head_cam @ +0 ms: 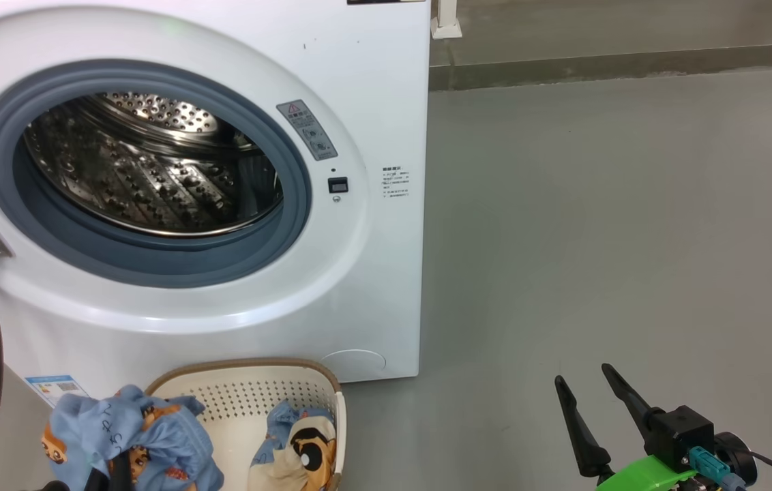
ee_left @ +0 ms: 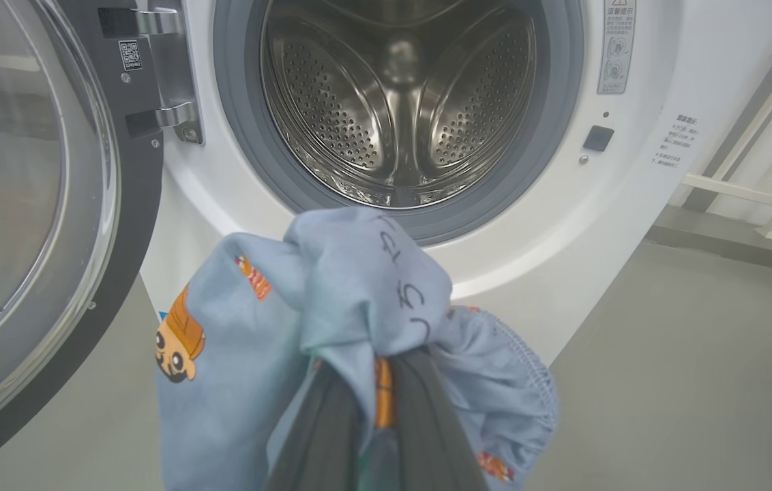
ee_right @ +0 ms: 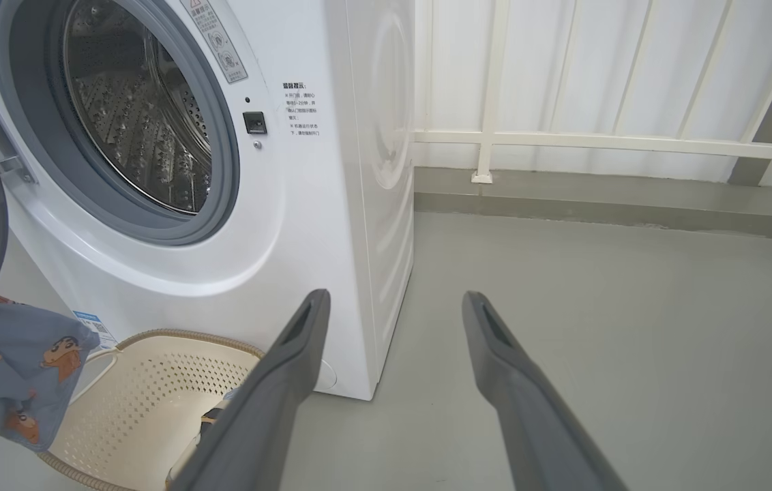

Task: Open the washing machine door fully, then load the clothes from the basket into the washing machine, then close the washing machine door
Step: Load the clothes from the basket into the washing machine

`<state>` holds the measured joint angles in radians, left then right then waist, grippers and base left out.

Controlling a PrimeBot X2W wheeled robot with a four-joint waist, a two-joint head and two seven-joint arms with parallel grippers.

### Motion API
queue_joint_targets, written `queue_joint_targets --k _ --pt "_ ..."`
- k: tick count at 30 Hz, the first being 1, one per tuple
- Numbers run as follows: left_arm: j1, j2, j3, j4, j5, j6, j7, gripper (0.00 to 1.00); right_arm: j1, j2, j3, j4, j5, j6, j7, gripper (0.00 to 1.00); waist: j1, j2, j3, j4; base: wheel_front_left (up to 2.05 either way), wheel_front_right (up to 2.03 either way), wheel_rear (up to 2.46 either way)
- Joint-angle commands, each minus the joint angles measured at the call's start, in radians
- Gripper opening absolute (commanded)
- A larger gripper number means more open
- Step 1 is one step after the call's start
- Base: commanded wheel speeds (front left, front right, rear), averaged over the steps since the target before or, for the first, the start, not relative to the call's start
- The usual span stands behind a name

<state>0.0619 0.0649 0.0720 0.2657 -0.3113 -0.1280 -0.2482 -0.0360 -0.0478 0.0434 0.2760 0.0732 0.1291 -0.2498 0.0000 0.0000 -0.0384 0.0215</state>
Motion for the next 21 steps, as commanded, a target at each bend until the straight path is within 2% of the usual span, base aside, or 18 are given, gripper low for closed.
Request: queue_joint_targets --k 1,21 --pt "-0.02 0.008 0.036 -0.033 0.013 -0.001 -0.014 0.0 -0.009 -0.002 0.026 -0.02 0.007 0.002 -0.012 1.0 0.0 0.0 0.0 -0.002 0.0 0.0 0.0" --pt "-0.054 0.012 0.024 -0.066 -0.011 -0.003 -0.014 0.0 -0.015 -0.002 0.026 -0.029 0.0 0.002 -0.012 1.0 0.0 0.0 0.054 -0.02 0.0 0.0 0.0"
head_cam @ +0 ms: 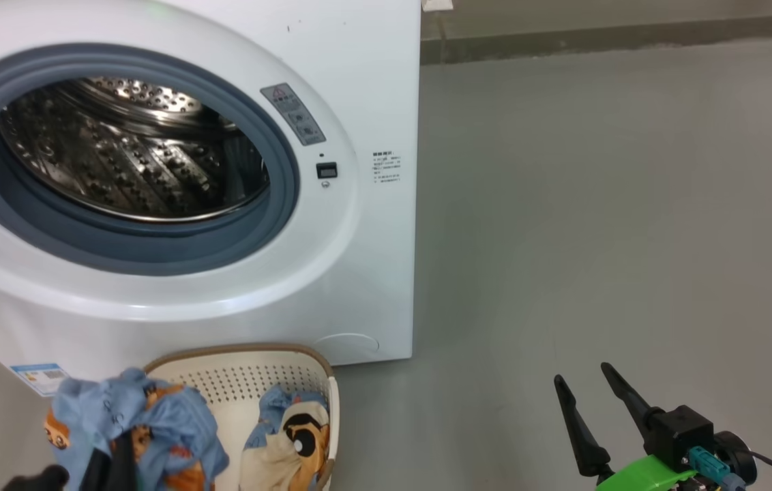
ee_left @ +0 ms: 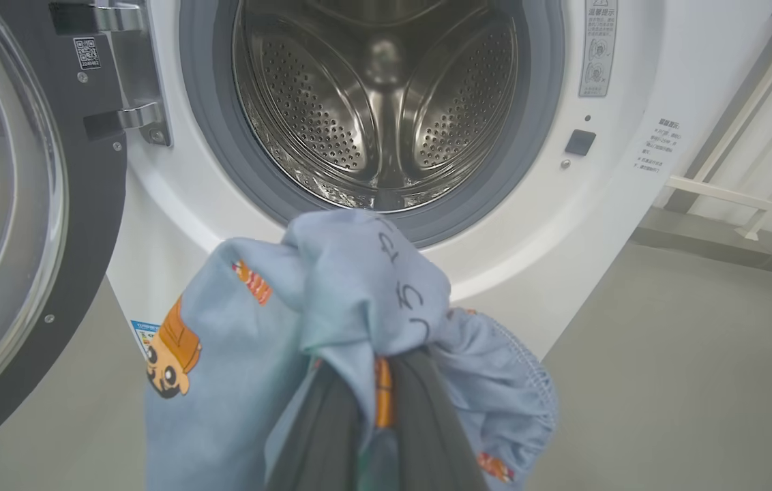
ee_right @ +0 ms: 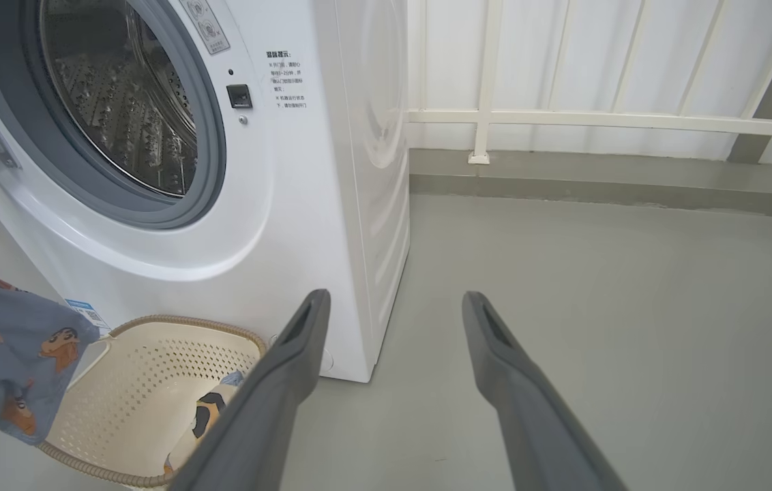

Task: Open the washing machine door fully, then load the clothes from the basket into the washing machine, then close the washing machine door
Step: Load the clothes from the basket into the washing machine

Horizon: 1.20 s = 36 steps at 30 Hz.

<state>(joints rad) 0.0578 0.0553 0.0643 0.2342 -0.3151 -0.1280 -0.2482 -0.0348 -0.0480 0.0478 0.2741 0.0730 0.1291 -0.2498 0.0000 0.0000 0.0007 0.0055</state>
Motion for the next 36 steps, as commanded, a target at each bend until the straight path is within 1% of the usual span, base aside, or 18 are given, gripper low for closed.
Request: queue_joint_targets --k 1,4,5,9,18,26,29,30,36 --pt "-0.06 0.023 0.033 -0.041 -0.011 -0.003 -0.014 0.0 -0.018 -0.002 0.02 -0.03 0.001 0.002 -0.012 1.0 0.0 0.0 0.026 -0.006 0.0 0.0 0.0" --pt "-0.098 0.036 0.014 -0.066 -0.04 -0.003 -0.014 0.0 -0.03 -0.002 0.016 -0.035 0.0 0.002 -0.012 1.0 0.0 0.0 0.064 -0.012 0.0 0.0 0.0" --pt "-0.129 0.052 0.012 -0.076 -0.057 -0.003 -0.014 0.0 -0.042 -0.002 0.013 -0.042 -0.002 0.002 -0.012 1.0 0.0 0.0 0.095 -0.018 0.0 0.0 0.0" --pt "-0.218 0.083 0.02 -0.088 -0.096 -0.003 -0.014 0.0 -0.066 -0.002 0.003 -0.054 -0.008 0.002 -0.012 1.0 0.0 0.0 0.165 -0.031 0.0 0.0 0.0" --pt "-0.485 0.199 0.042 -0.076 -0.152 -0.003 -0.014 0.0 -0.126 -0.002 0.001 -0.081 -0.011 0.002 -0.012 1.0 0.0 0.0 0.347 -0.085 0.0 0.0 0.0" --pt "-0.739 0.322 0.026 0.004 -0.209 -0.003 -0.014 0.0 -0.174 -0.002 0.001 -0.114 0.007 0.002 -0.012 1.0 0.0 0.0 0.51 -0.15 0.0 0.0 0.0" --pt "-0.825 0.376 -0.001 0.042 -0.225 -0.003 -0.014 0.0 -0.191 -0.002 0.003 -0.126 0.022 0.002 -0.012 1.0 0.0 0.0 0.566 -0.177 0.0 0.0 0.0" --pt "-0.825 0.376 -0.001 0.042 -0.225 -0.003 -0.014 0.0 -0.191 -0.002 0.003 -0.126 0.022 0.002 -0.012 1.0 0.0 0.0 0.566 -0.177 0.0 0.0 0.0" --pt "-1.009 0.486 -0.077 0.152 -0.276 -0.003 -0.014 0.0 -0.224 -0.002 0.014 -0.144 0.055 0.002 -0.012 1.0 0.0 0.0 0.669 -0.222 0.0 0.0 0.0"
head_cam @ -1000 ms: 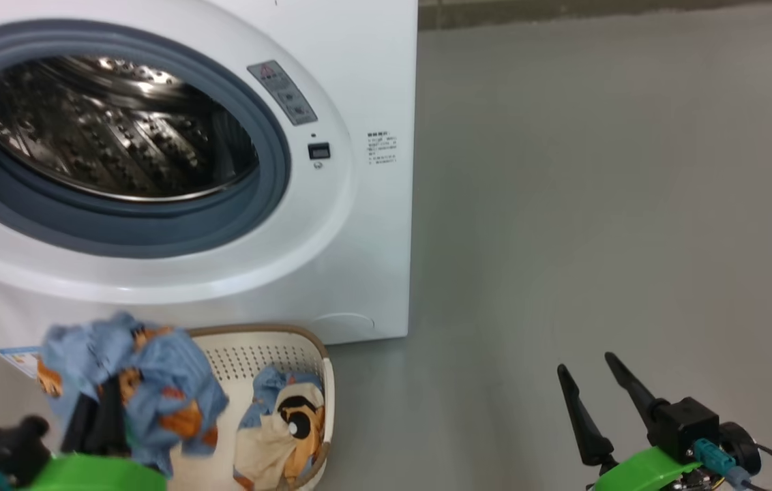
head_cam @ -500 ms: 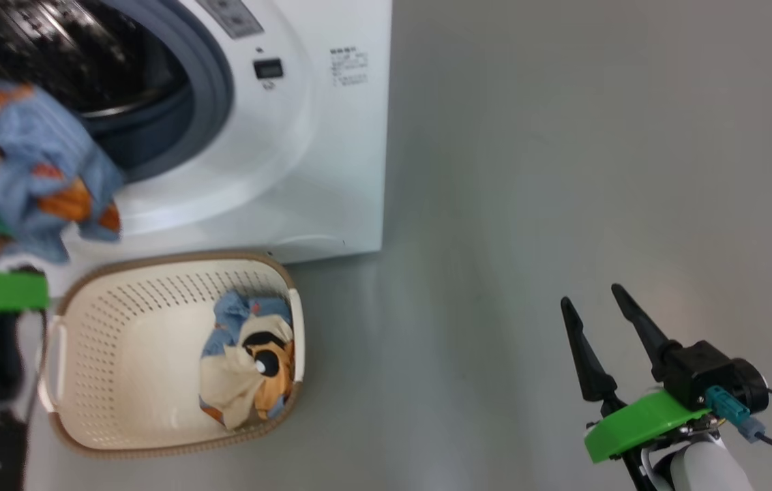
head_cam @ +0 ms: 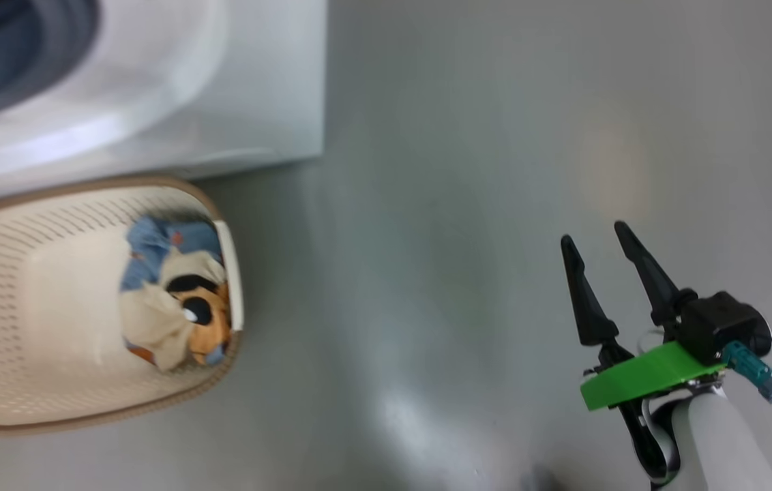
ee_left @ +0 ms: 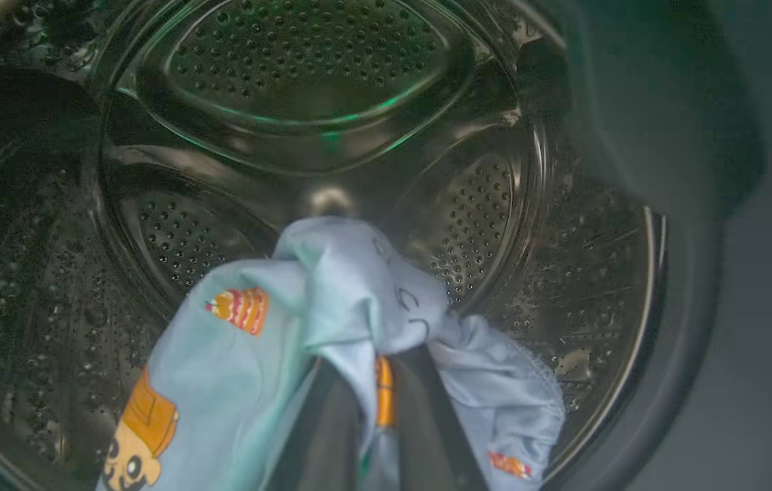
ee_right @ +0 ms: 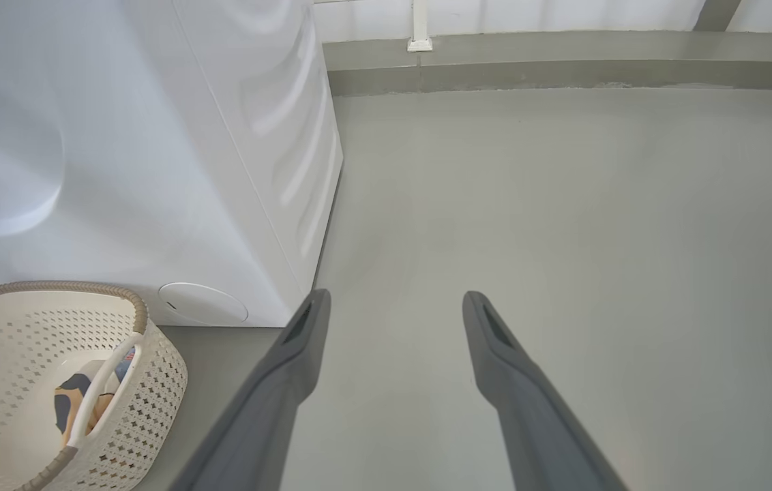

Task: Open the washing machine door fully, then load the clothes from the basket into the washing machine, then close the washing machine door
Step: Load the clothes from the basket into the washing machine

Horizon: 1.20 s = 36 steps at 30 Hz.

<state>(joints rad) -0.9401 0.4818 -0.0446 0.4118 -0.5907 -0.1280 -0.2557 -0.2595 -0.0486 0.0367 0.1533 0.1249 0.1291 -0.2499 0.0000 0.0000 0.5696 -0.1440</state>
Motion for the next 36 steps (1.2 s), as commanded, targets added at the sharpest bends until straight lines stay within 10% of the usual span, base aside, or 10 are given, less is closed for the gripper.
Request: queue_joint_targets --k 1,16,36 --pt "-0.043 0.08 0.015 -0.006 -0.009 -0.003 -0.006 0.0 -0.006 -0.002 0.029 -0.027 0.01 0.002 -0.012 1.0 0.0 0.0 0.116 -0.08 0.0 0.0 0.0" --pt "-0.491 0.357 -0.283 0.206 -0.095 -0.003 0.019 0.0 -0.042 -0.002 0.08 -0.031 0.128 0.002 -0.012 1.0 0.0 0.0 0.26 -0.185 0.0 0.0 0.0" --pt "-0.595 0.329 -0.325 0.506 -0.076 -0.003 -0.006 0.0 -0.035 -0.002 0.088 -0.037 0.136 0.002 -0.012 1.0 0.0 0.0 0.258 -0.18 0.0 0.0 0.0"
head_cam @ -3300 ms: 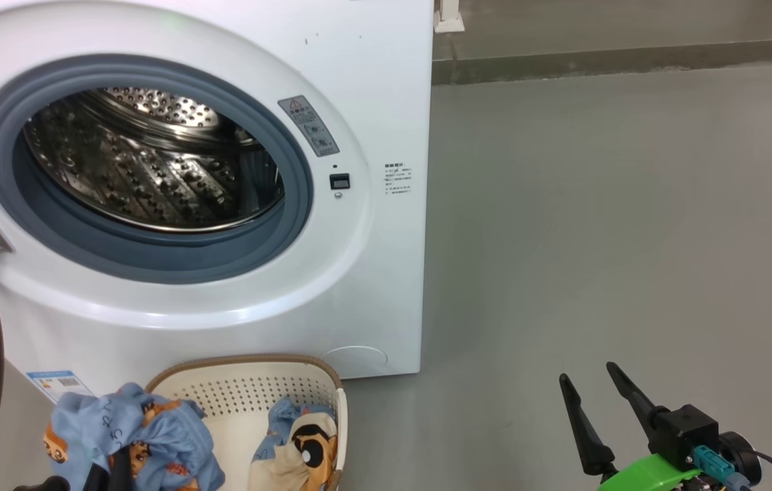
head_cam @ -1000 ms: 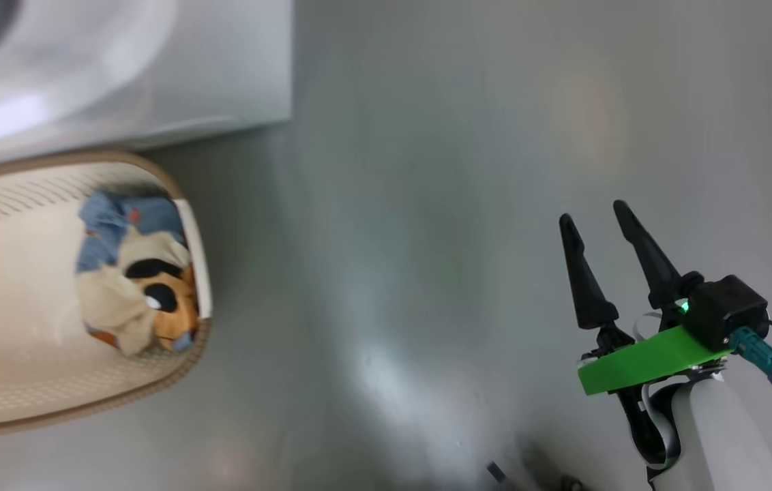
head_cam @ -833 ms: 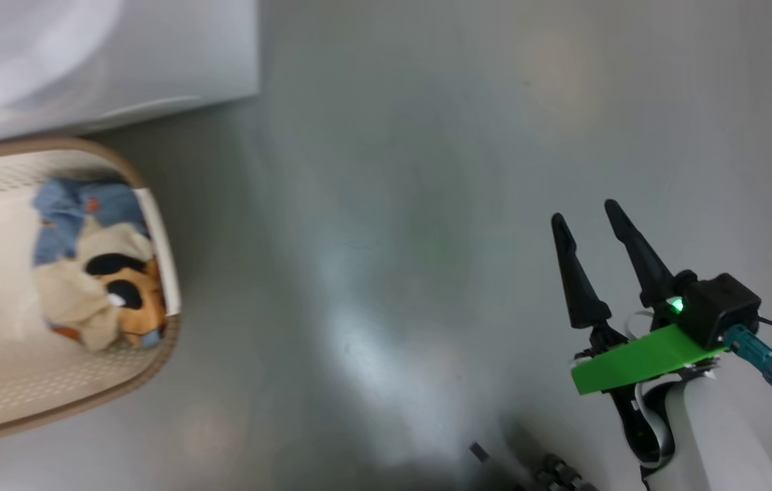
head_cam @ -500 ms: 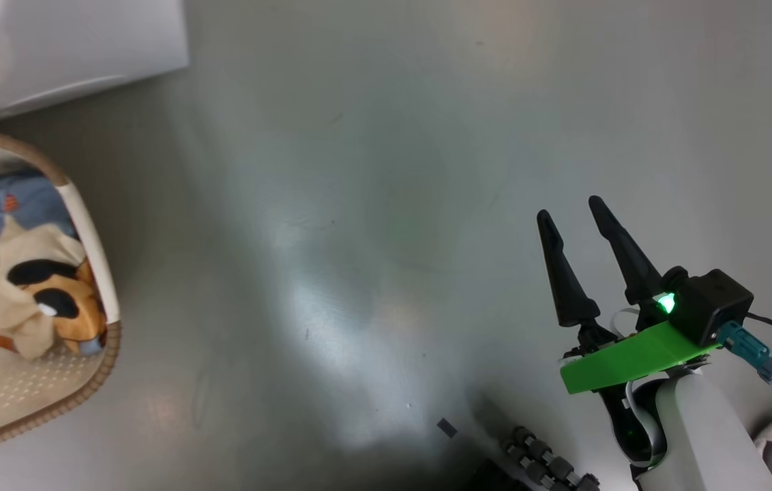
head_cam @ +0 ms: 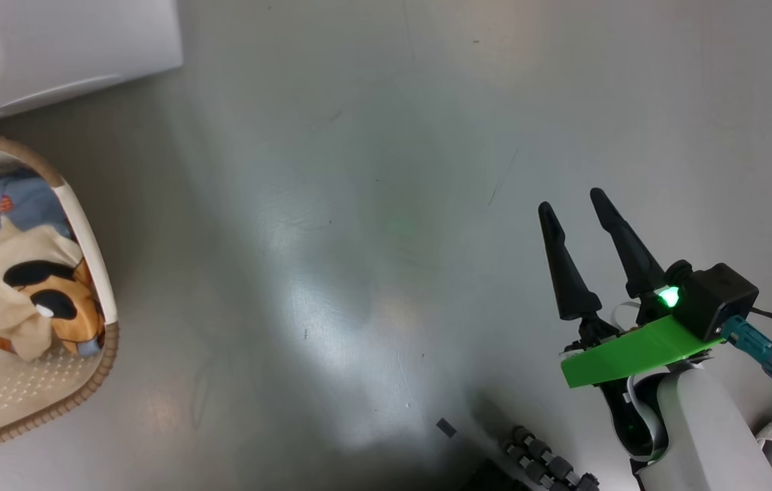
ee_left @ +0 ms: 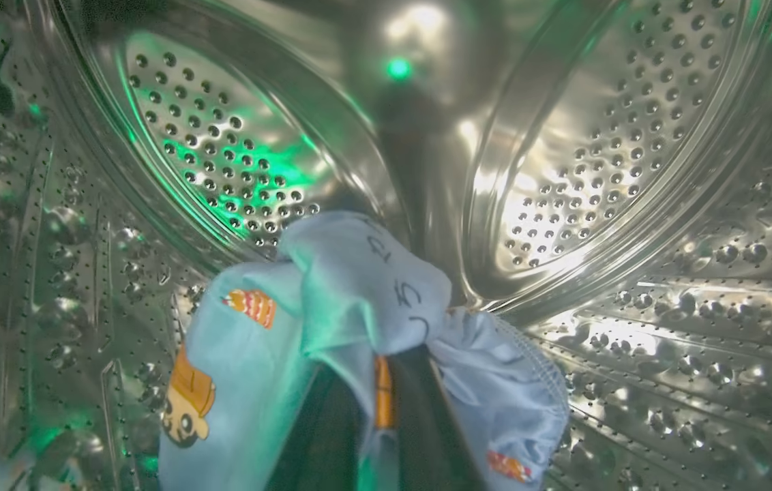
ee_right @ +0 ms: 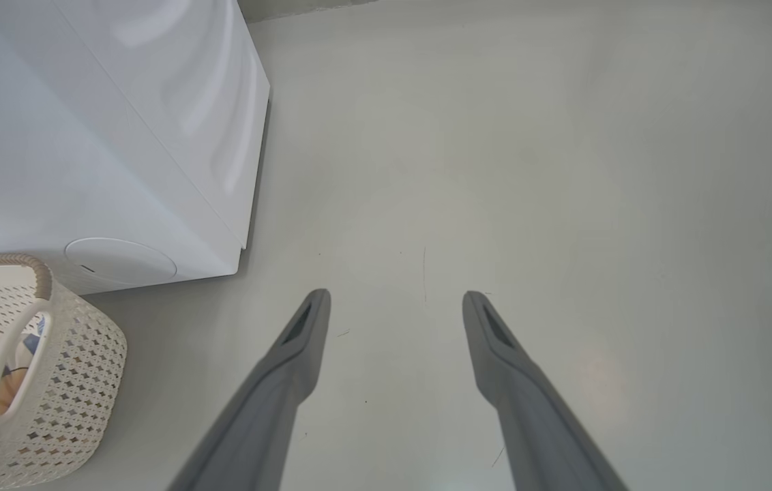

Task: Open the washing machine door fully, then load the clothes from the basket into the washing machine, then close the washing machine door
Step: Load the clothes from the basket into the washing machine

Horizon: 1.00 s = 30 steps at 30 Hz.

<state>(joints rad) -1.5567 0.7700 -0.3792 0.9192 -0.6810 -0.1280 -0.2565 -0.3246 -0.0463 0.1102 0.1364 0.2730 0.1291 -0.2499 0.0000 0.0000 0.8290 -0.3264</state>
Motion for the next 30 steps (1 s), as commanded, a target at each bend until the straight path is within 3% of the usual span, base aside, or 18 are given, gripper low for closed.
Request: queue_joint_targets --k 1,3,4,5,6,20,30 --pt "0.022 0.036 0.004 0.013 0.013 -0.003 -0.005 0.0 0.031 -0.004 0.014 -0.02 -0.013 0.002 -0.012 1.0 0.0 0.0 -0.002 0.003 0.0 0.0 0.0" --pt "0.021 0.032 0.0 0.026 0.011 -0.003 -0.005 0.0 0.032 -0.004 0.013 -0.02 -0.015 0.002 -0.012 1.0 0.0 0.0 -0.002 0.004 0.0 0.0 0.0" --pt "0.02 0.026 -0.006 0.038 0.004 -0.003 -0.005 0.31 0.032 -0.004 0.013 -0.019 -0.016 0.002 -0.012 1.0 0.0 0.0 -0.003 0.005 0.0 0.0 0.0" --pt "0.017 0.023 -0.012 0.046 -0.001 -0.003 -0.005 0.77 0.031 -0.004 0.013 -0.019 -0.017 0.002 -0.012 1.0 0.0 0.0 -0.002 0.006 0.0 0.0 0.0" --pt "0.013 0.021 -0.017 0.054 -0.004 -0.003 -0.005 1.0 0.029 -0.004 0.013 -0.019 -0.017 0.002 -0.012 1.0 0.0 0.0 -0.002 0.007 0.0 0.0 0.0" --pt "0.023 0.012 -0.042 0.067 -0.041 -0.003 -0.005 1.0 0.008 -0.004 0.018 -0.014 -0.027 0.002 -0.012 1.0 0.0 0.0 -0.036 0.016 0.0 0.0 0.0" --pt "0.198 -0.026 0.018 -0.017 -0.039 -0.003 -0.005 1.0 0.008 -0.004 -0.009 -0.003 -0.075 0.002 -0.012 1.0 0.0 0.0 -0.152 0.067 0.0 0.0 0.0"
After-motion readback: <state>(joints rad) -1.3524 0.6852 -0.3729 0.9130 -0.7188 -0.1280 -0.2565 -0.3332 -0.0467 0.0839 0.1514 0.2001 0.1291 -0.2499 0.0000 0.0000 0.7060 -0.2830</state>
